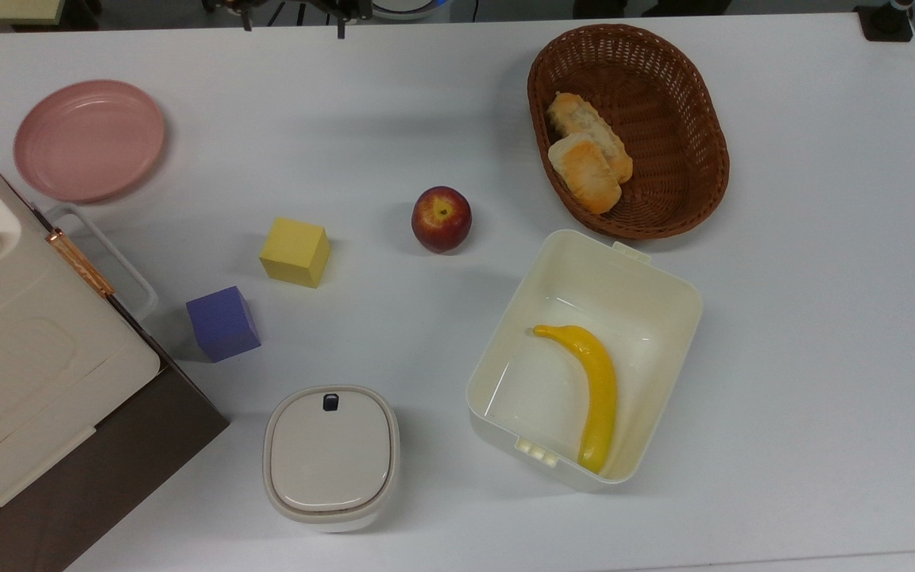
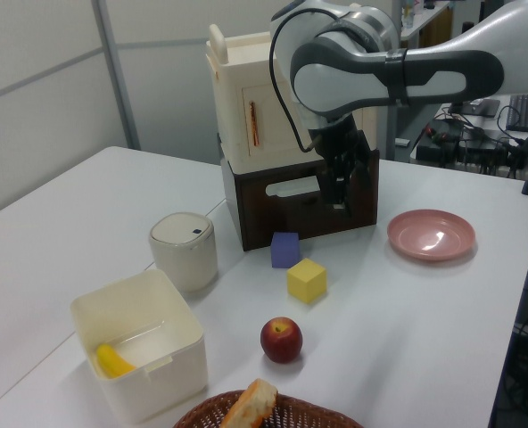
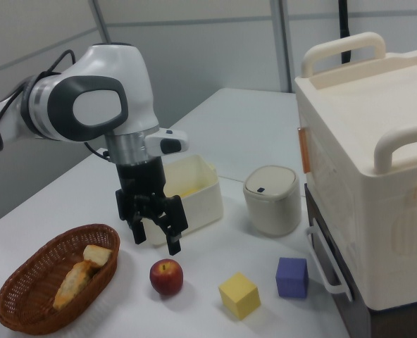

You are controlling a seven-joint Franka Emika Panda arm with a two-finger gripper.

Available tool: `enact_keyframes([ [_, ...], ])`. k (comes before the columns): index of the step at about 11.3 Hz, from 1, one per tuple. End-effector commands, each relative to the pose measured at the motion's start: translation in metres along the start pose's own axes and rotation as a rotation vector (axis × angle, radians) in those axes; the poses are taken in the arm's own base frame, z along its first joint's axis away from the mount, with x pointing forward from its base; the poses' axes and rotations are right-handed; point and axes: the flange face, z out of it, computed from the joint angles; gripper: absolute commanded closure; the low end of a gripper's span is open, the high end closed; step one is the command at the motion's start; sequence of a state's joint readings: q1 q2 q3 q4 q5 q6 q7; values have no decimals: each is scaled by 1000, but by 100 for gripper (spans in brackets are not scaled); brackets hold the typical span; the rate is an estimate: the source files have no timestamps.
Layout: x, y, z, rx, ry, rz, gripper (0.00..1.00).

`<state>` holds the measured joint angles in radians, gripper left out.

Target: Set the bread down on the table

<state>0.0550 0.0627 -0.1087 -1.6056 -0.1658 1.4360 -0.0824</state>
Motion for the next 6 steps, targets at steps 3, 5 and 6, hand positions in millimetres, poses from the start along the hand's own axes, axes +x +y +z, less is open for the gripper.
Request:
enact_keyframes([
  [3,4,31,-6,105,116,4,0],
  [5,20,31,0,93,170,4,0],
  [6,28,30,9,91,164,3,0],
])
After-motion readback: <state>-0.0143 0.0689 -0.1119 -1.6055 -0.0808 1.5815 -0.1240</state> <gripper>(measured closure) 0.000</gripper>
